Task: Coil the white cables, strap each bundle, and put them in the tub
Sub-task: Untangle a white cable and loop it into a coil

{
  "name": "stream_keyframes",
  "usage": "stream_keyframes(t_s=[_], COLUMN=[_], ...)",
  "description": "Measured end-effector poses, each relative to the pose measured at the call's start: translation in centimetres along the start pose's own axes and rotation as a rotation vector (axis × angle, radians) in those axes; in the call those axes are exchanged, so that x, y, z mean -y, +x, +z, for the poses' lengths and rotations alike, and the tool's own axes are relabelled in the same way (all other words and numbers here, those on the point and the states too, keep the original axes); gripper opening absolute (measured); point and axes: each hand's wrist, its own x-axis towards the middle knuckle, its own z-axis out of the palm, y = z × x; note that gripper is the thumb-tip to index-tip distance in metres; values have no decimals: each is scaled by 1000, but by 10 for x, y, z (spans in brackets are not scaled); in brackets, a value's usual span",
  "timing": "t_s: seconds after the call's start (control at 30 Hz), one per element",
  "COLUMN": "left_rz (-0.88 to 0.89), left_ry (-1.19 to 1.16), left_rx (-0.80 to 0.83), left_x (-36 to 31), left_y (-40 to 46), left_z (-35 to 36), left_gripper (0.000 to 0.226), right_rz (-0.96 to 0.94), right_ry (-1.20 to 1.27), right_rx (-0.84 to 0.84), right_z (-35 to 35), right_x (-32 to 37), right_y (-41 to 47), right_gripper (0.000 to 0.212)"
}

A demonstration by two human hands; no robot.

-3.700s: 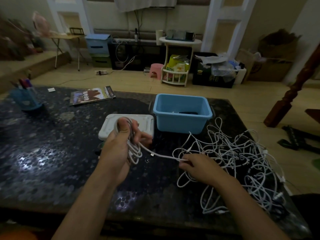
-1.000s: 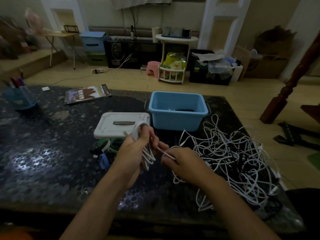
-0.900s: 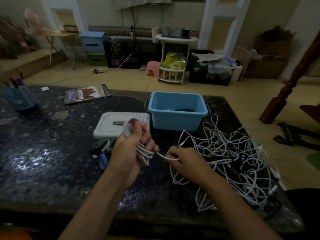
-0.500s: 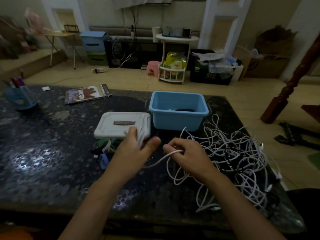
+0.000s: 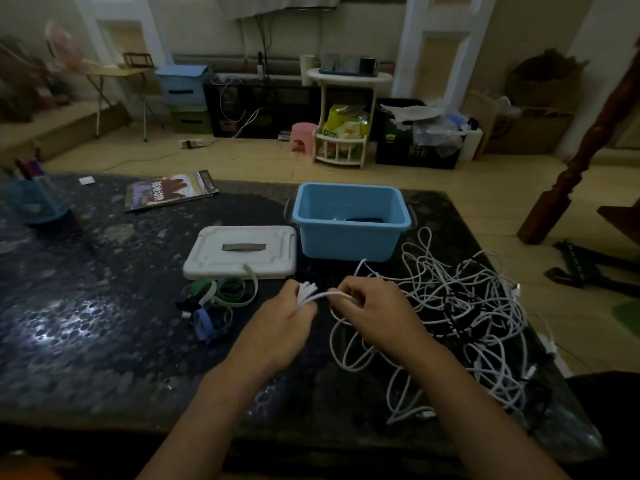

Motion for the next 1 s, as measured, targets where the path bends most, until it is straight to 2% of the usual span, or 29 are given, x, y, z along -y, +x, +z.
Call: stream_keyframes(t_s=[0.07,0.17,0.3,0.4,0.5,0.53,0.63,0.73,0.83,1.0], left_rz=[-97,-251,-228,-233,-267,-272,-258,-199,-163,-159], left_ry=[-320,-778,-1031,-1000,-843,-818,-806,-879,-928,-859], left_rx=[4,77,162,112,51,50,66,135,237,110], left_x=[-4,-12,-10,-5,0,-1,-3,-5,-10,-12], left_y=[2,3,0,2,4,4,4,1,-3,-2], left_z=[-1,-11,-24,-29,-27,-25,-24,-23,-19,-16], left_gripper=[17,24,21,20,19,18,11,14,25,22], right_rz=[18,71,130,109,25,-17,-109,-115,-74,-76], right_ry=[-153,-330,-385,-251,-34,20,126,61,6,-33], right_rx=[61,179,213,204,234,213,68,-13,-15,148], right_z=[2,2,-4,-10,-15,-15,-7,6,12,11], right_x=[-11,-26,-33,-27,-6,3,21,23,19,19], right_y=[0,1,2,2,0,-2,-6,-6,-1,-3], right_gripper=[39,35,25,21,46,46,16,14,17,20])
